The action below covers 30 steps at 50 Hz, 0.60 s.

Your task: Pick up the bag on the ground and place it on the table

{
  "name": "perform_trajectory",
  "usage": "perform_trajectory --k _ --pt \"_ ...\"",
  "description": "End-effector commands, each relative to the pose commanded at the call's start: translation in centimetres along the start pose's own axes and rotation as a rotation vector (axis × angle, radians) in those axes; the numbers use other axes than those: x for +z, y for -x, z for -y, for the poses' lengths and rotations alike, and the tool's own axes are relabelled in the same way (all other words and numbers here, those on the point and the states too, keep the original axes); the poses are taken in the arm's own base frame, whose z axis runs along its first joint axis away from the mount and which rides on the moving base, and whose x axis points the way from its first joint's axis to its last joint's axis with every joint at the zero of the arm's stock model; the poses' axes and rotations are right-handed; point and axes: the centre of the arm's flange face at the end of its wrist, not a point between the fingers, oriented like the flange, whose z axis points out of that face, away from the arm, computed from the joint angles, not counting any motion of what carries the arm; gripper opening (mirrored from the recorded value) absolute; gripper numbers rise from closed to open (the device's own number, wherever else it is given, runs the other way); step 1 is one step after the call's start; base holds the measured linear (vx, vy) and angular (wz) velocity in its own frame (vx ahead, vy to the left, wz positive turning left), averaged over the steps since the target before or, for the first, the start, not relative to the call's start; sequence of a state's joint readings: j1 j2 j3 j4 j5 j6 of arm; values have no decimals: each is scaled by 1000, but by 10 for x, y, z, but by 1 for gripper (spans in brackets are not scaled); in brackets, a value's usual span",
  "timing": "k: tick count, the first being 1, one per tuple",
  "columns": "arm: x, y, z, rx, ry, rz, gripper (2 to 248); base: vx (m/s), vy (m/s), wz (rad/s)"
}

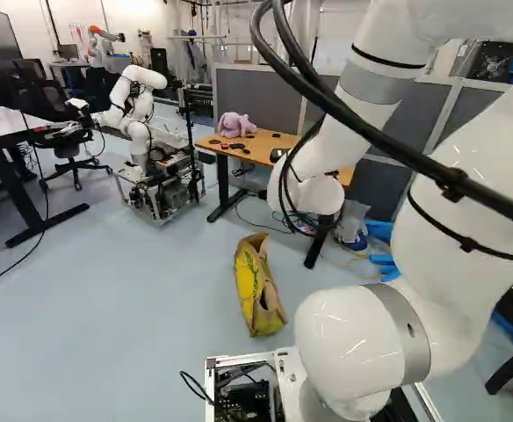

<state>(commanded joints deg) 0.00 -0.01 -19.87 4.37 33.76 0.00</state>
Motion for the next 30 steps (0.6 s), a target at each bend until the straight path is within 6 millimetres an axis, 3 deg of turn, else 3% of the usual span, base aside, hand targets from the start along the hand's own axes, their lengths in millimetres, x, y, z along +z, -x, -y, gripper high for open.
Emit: perform_trajectory --k 30 --pt "44 -8 10 73 25 290 247 0 0 0"
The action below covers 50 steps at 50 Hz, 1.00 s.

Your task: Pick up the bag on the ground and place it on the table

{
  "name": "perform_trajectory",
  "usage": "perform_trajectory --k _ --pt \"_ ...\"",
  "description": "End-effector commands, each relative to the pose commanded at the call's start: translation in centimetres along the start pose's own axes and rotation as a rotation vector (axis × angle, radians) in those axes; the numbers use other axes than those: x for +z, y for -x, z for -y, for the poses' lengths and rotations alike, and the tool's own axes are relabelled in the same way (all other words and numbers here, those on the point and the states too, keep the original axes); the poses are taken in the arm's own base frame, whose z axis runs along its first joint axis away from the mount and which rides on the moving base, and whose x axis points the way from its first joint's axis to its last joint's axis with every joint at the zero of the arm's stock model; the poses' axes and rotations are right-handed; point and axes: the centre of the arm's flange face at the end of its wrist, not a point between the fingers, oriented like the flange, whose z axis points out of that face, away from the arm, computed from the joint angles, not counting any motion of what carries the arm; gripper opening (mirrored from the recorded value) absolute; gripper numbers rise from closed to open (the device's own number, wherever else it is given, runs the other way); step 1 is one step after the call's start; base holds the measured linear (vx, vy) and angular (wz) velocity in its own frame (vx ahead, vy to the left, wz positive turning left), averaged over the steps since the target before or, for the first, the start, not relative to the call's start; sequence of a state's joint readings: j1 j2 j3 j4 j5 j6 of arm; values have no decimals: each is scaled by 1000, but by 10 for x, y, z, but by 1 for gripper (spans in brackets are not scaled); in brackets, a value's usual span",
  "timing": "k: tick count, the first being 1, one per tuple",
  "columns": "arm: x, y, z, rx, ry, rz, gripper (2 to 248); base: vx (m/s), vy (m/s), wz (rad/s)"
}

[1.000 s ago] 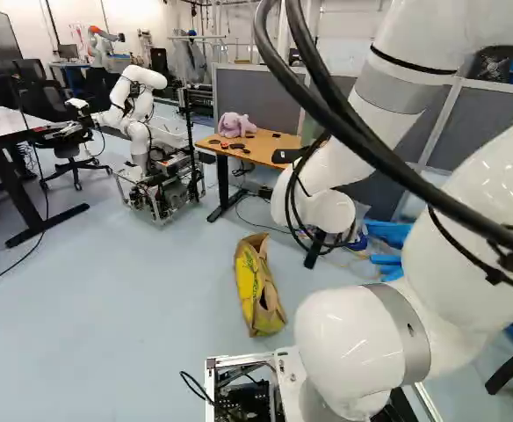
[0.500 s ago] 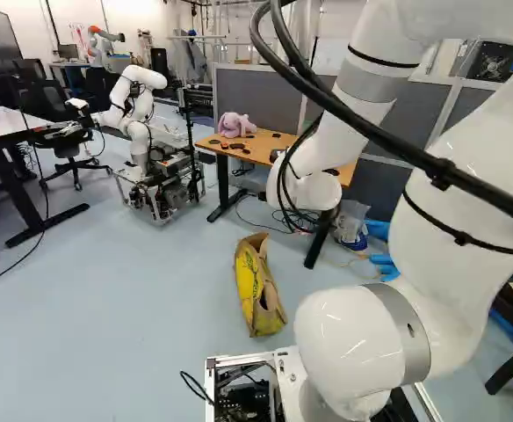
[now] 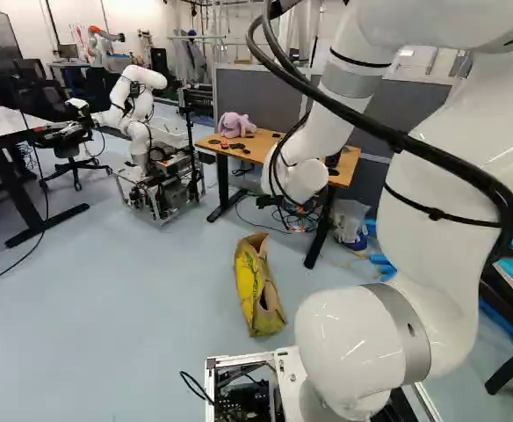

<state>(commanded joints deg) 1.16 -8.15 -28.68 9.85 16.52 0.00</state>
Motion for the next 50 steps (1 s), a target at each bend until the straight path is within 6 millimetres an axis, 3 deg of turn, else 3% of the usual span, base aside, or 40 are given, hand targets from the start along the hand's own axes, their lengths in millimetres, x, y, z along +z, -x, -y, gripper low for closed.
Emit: perform_trajectory --k 22,50 --pt "24 -7 13 56 3 205 247 0 0 0" --pt "84 -24 18 71 15 271 247 0 0 0"
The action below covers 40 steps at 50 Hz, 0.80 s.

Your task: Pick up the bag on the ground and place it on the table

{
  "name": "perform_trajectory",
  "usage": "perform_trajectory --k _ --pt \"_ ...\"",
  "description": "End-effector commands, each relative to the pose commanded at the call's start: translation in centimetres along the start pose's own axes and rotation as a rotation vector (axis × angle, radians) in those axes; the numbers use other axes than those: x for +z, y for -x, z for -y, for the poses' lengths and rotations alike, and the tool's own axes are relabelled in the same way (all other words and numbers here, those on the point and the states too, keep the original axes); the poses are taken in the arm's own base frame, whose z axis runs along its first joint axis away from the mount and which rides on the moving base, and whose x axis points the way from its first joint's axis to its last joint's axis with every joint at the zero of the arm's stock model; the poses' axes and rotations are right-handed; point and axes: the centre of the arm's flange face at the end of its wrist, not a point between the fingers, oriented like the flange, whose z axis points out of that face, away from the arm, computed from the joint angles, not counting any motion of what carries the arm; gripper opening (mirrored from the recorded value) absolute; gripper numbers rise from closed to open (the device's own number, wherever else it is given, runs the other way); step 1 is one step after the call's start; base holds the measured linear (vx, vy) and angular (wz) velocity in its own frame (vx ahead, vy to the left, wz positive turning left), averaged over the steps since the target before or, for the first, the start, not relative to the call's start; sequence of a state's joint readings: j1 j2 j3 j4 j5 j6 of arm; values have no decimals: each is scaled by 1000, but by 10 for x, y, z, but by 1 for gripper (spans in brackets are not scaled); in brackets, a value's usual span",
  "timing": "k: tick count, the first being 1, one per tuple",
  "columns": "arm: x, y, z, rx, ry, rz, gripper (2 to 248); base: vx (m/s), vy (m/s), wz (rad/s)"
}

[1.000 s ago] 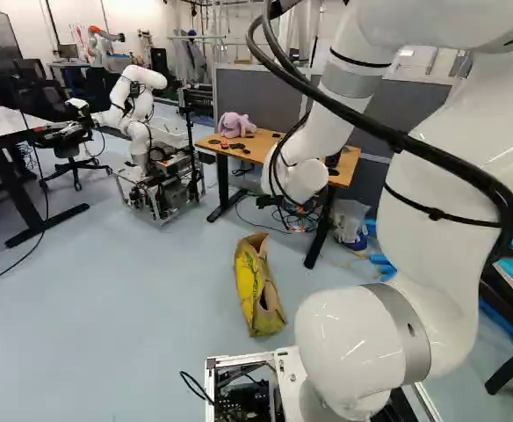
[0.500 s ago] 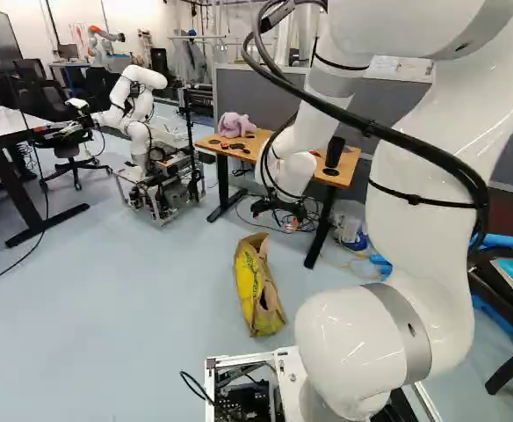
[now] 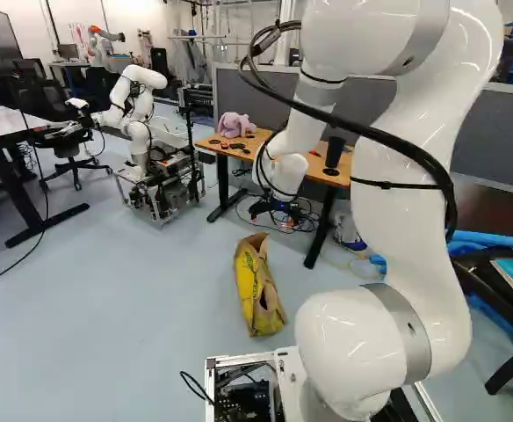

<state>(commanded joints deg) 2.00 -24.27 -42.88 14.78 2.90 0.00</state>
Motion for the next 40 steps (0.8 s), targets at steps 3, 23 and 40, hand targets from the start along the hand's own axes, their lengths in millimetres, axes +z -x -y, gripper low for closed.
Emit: perform_trajectory --k 3,23,40 --pt "6 -3 1 0 1 3 247 0 0 0" --pt "44 -22 4 3 7 23 247 0 0 0" --pt "69 -21 4 -29 15 53 247 0 0 0"
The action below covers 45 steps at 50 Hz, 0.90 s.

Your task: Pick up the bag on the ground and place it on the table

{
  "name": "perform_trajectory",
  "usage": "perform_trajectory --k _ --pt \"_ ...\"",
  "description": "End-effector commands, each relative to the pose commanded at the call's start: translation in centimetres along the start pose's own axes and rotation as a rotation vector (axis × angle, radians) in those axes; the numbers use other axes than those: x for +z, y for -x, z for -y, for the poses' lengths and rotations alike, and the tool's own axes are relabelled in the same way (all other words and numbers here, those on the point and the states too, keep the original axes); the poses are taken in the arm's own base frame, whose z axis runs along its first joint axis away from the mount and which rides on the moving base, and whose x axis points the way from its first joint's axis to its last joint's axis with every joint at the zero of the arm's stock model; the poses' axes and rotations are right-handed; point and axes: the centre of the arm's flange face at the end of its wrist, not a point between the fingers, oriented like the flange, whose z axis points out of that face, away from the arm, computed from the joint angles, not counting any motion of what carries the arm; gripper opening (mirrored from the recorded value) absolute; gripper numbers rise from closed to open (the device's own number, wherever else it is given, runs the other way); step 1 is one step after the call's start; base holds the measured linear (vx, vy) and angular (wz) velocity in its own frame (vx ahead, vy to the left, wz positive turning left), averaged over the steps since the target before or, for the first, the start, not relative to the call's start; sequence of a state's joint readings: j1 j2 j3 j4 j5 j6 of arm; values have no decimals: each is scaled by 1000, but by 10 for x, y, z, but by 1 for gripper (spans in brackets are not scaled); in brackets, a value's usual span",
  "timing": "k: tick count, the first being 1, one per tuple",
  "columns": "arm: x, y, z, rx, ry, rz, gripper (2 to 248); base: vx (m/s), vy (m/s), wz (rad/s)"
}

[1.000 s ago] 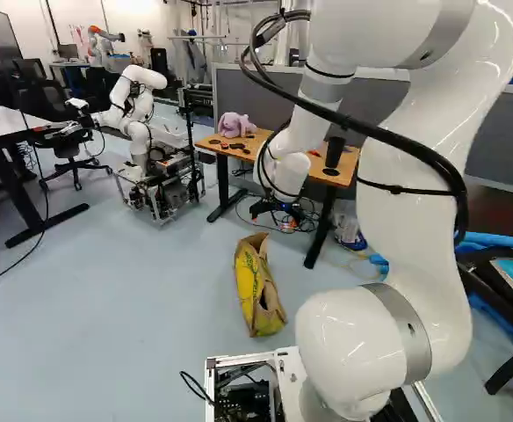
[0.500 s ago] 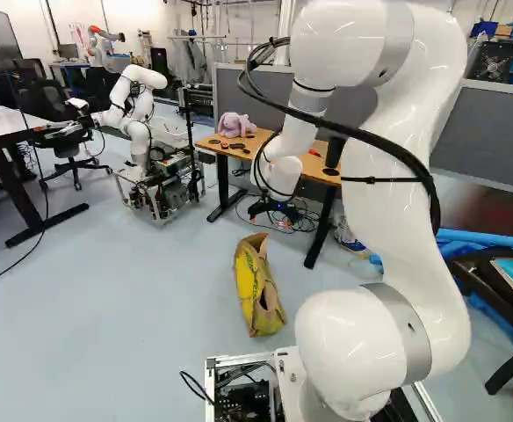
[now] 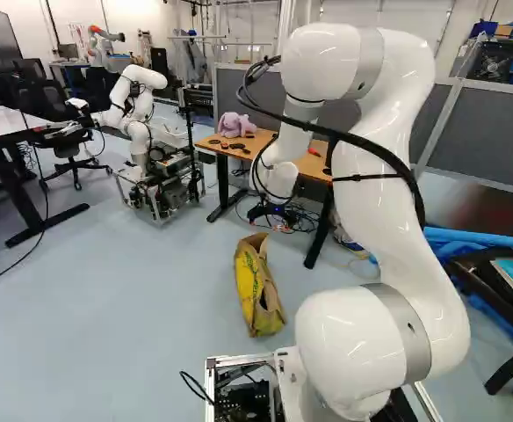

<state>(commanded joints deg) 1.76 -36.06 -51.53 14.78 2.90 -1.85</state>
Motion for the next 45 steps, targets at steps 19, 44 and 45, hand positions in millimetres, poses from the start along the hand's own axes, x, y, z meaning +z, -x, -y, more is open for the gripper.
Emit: perform_trajectory --k 19,44,45 --pt "28 2 0 -190 4 33 247 0 0 0" --pt "65 5 0 -412 1 75 247 0 0 0" --pt "66 5 0 -414 1 76 247 0 0 0"
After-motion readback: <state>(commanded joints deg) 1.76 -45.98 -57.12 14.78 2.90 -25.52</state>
